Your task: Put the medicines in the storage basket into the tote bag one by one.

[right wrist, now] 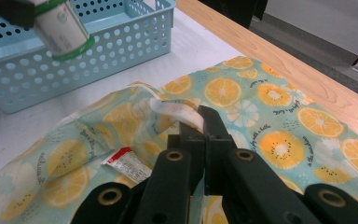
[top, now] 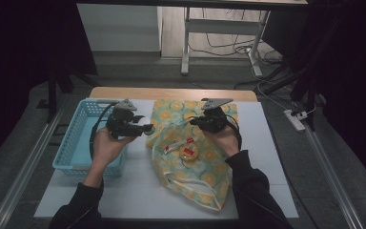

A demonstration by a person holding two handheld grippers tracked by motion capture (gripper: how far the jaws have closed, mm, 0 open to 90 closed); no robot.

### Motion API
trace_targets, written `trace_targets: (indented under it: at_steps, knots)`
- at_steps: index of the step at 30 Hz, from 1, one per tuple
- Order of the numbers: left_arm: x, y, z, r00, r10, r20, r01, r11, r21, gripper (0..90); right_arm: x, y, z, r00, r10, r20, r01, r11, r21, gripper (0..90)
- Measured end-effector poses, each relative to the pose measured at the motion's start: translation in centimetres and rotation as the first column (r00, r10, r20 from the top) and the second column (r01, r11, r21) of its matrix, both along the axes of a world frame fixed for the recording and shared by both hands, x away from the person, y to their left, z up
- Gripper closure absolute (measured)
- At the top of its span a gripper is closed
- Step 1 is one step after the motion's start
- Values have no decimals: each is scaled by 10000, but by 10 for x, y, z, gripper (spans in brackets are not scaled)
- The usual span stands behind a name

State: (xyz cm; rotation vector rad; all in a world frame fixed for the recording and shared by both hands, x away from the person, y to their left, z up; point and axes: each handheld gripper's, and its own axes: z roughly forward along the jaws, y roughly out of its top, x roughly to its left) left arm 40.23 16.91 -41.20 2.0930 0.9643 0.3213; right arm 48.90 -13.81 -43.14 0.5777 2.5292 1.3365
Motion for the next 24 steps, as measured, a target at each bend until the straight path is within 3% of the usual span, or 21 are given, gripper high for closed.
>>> trace_targets:
  at_steps: [12, 24]
  knots:
    - [2, -42, -11, 9947, -1002, -219, 1005, 9948, 150, 506, 0, 0, 1, 10000, -16, 33, 16, 10000, 22, 898]
    - [9, -77, -26, 9868, -1546, -485, 1559, 9875, 240, 505, -1, 2, 0, 10000, 26, 51, -25, 10000, -46, 898]
